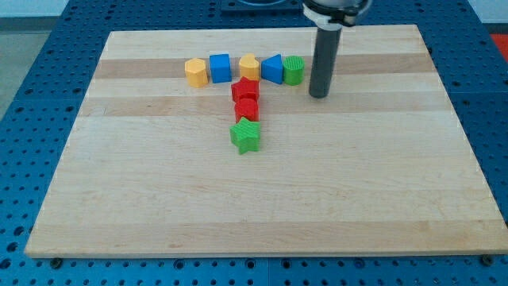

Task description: Slide the green circle a bit up

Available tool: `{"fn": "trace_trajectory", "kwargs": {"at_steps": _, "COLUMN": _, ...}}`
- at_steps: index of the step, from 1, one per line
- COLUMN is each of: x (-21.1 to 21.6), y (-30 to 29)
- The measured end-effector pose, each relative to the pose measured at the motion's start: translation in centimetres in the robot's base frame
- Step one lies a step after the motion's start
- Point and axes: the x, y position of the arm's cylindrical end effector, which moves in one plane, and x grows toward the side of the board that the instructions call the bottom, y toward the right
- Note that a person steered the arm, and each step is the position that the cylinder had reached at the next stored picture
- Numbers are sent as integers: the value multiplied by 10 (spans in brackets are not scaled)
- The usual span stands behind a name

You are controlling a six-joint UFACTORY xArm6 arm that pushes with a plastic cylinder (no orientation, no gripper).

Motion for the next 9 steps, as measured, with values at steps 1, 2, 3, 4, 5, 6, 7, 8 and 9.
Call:
{"fn": "trace_trajectory", "kwargs": {"at_steps": 1, "x": -2, "y": -11}}
{"fn": "trace_trajectory", "kwargs": {"at_steps": 2, "x": -2, "y": -15}}
{"fn": "trace_trajectory", "kwargs": {"at_steps": 3, "x": -3, "y": -28}}
{"fn": "trace_trajectory", "kwargs": {"at_steps": 4, "x": -5, "y": -49}}
{"fn": "trace_trajectory", "kwargs": {"at_steps": 5, "x": -8, "y": -57}}
{"fn": "trace_trajectory", "kwargs": {"at_steps": 6, "x": -20, "y": -57}}
{"fn": "trace_trajectory", "kwargs": {"at_steps": 7, "x": -20, "y": -47}}
{"fn": "trace_trajectory", "kwargs": {"at_steps": 8, "x": -20, "y": -23}}
{"fn": "trace_trajectory", "kwargs": {"at_steps": 9, "x": -20, "y": -6}}
